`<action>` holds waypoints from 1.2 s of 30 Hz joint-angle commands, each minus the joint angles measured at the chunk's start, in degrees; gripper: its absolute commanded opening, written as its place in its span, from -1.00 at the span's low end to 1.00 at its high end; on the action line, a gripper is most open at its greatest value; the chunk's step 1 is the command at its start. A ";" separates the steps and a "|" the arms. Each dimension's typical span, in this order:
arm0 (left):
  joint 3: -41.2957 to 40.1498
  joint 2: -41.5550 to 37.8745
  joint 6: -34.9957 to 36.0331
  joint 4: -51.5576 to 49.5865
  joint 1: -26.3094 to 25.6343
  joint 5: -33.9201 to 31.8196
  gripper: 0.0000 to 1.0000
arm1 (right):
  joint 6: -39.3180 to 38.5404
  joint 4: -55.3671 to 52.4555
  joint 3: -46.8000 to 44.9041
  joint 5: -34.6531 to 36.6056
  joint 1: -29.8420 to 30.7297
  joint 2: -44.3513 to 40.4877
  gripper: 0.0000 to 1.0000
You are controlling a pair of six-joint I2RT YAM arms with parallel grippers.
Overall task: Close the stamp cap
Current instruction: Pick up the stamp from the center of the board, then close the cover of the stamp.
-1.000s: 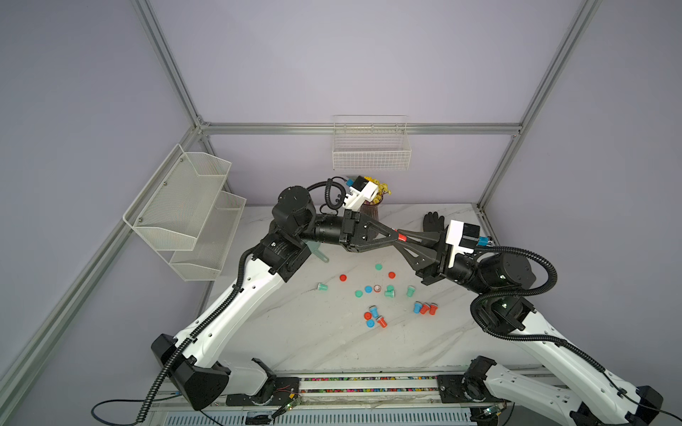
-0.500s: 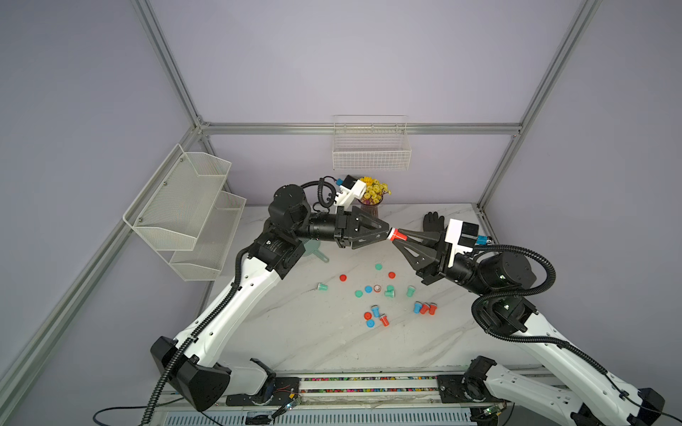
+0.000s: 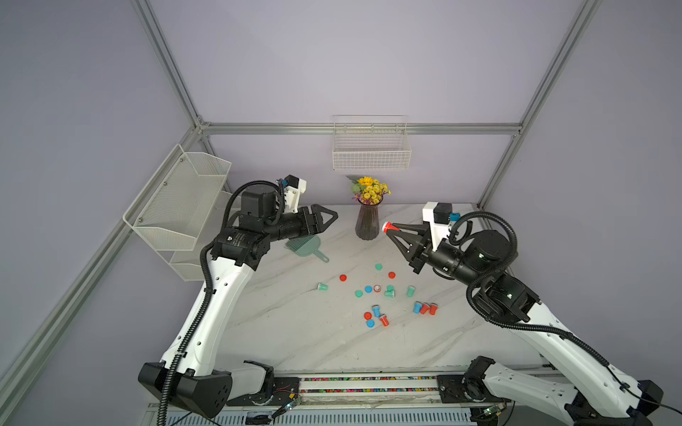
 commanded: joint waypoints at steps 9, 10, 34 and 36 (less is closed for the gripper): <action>-17.05 -3.16 23.70 15.03 0.31 -29.93 0.57 | 6.48 -41.94 20.23 14.34 -1.90 28.11 -1.00; -18.62 -3.34 24.39 16.70 0.31 -29.73 0.58 | 7.46 -44.61 21.53 13.99 -2.56 30.48 -1.00; -33.06 -7.72 29.44 31.00 0.22 -0.29 0.60 | 8.01 -58.11 32.37 17.78 -11.89 57.79 -1.00; -34.51 -8.82 29.41 33.00 0.20 -0.57 0.62 | 7.64 -58.14 32.52 17.60 -12.02 58.87 -1.00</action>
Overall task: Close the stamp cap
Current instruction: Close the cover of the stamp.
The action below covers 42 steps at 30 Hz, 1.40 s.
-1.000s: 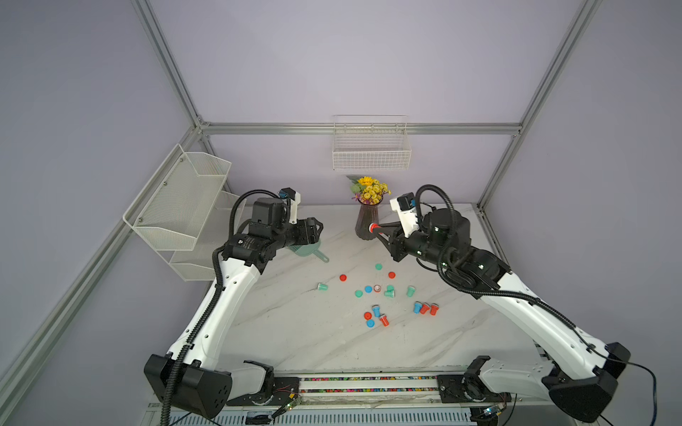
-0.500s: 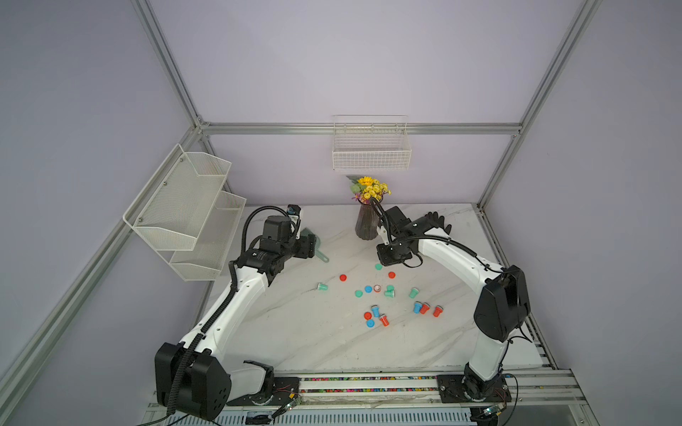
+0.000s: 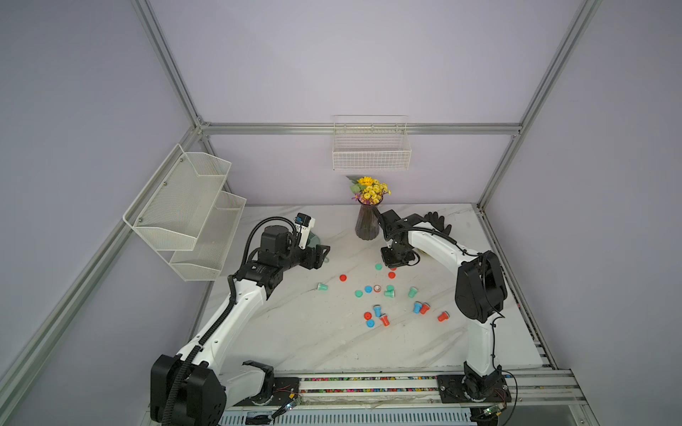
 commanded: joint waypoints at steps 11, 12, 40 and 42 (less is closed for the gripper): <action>-0.14 -1.94 3.31 4.69 0.18 1.92 0.64 | -1.16 -0.92 1.42 1.24 -0.46 4.58 -1.00; -0.01 -1.78 3.31 4.57 0.20 1.90 0.64 | -1.15 -0.71 0.98 1.32 -0.46 4.50 -1.00; 2.96 1.67 2.52 0.05 0.19 -4.54 0.65 | 0.33 2.80 -1.44 1.02 1.22 5.20 -1.00; 2.89 1.67 2.52 0.05 0.17 -4.65 0.65 | 0.33 2.91 -1.37 1.14 1.26 5.05 -1.00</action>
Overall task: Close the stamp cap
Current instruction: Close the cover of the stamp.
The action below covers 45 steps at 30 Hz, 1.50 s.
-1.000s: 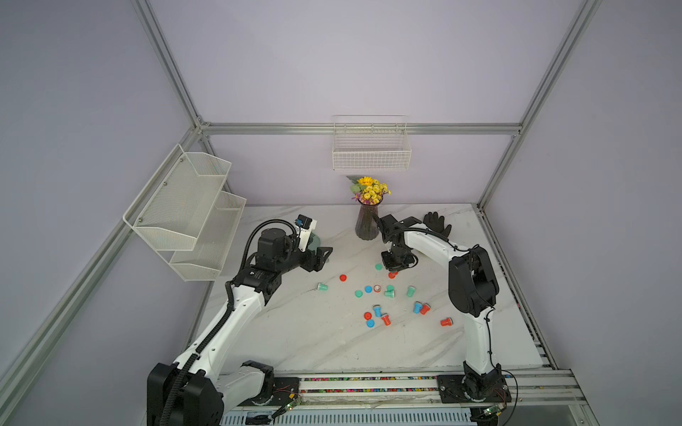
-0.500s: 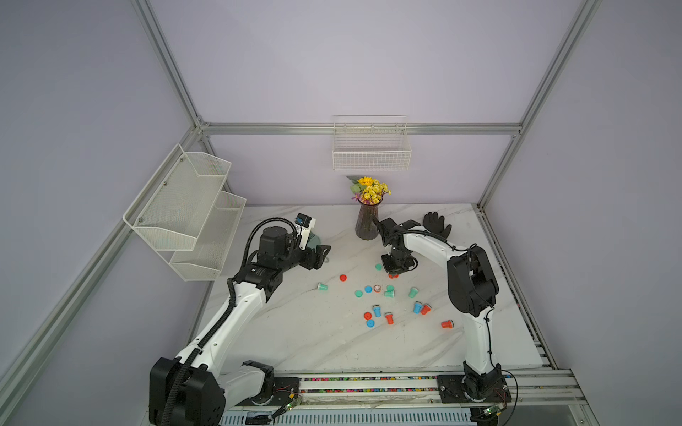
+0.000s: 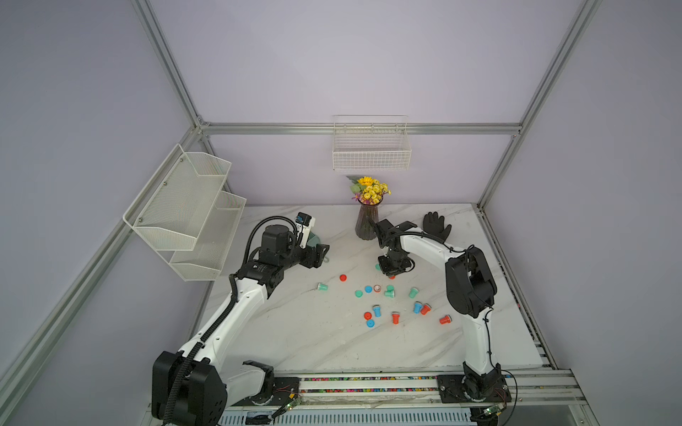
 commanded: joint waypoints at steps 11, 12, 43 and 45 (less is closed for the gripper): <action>1.84 0.01 0.90 0.07 0.20 -0.58 0.66 | 1.21 0.68 1.62 1.82 0.12 1.37 -1.00; 1.85 0.10 0.86 0.06 0.20 -0.56 0.66 | 1.22 0.75 1.60 1.79 0.12 1.41 -1.00; 2.20 0.25 0.77 -0.47 0.20 -0.74 0.67 | 1.31 1.48 2.23 3.11 0.12 2.57 -1.00; 2.20 0.29 0.77 -0.48 0.17 -0.85 0.67 | 1.23 1.67 1.99 3.29 0.12 2.68 -1.00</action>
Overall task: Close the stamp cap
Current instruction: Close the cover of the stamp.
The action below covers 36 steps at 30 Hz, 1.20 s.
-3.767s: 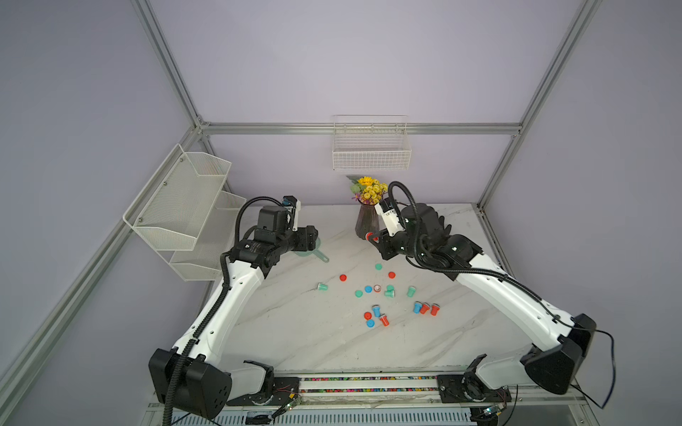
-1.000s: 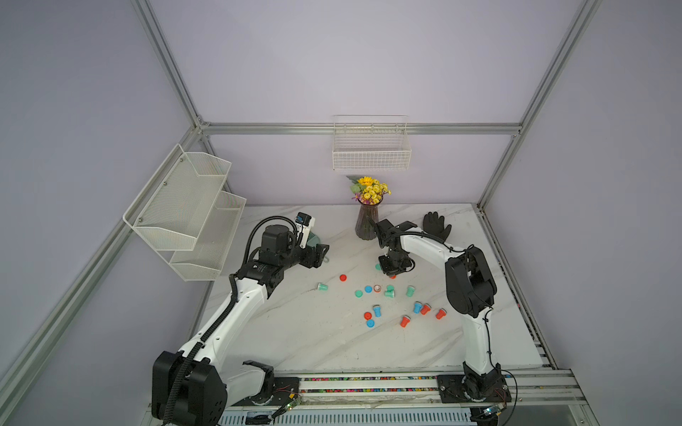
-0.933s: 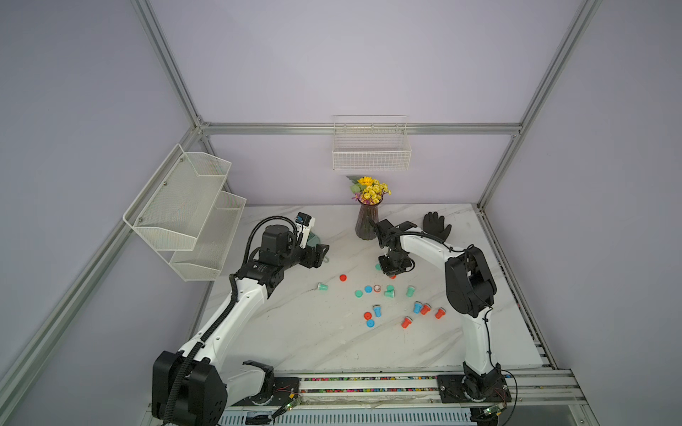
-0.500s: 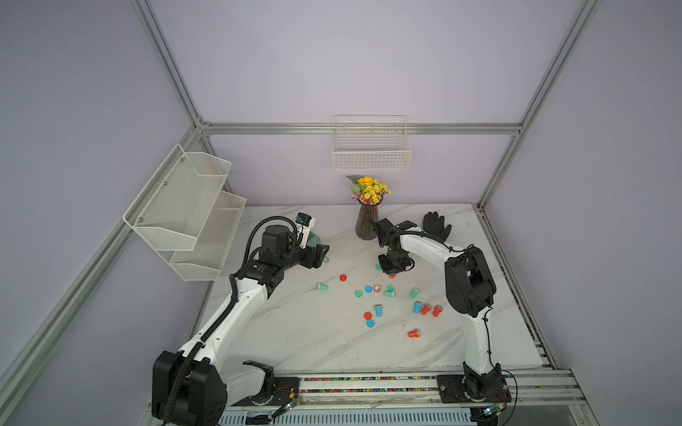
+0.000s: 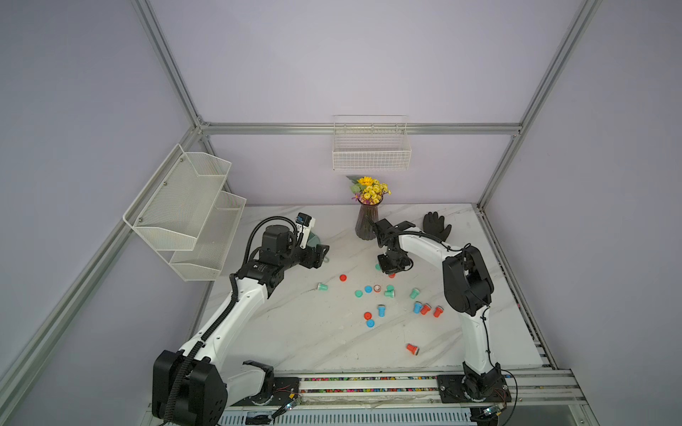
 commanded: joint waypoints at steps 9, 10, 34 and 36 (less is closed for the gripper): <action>2.33 0.21 0.79 -0.11 0.20 -0.36 0.67 | 0.76 0.63 -0.10 0.67 0.16 0.78 -1.00; 2.33 0.23 0.78 -0.06 0.20 -0.36 0.67 | 0.70 0.80 -0.32 0.23 0.10 0.78 -1.00; 2.81 0.53 0.79 -0.73 0.17 -0.44 0.67 | 1.08 1.85 -8.54 -9.63 -2.16 6.86 -1.00; 2.81 0.58 0.79 -0.75 0.21 -0.45 0.67 | 0.87 0.98 -8.21 -9.17 -2.25 8.39 -1.00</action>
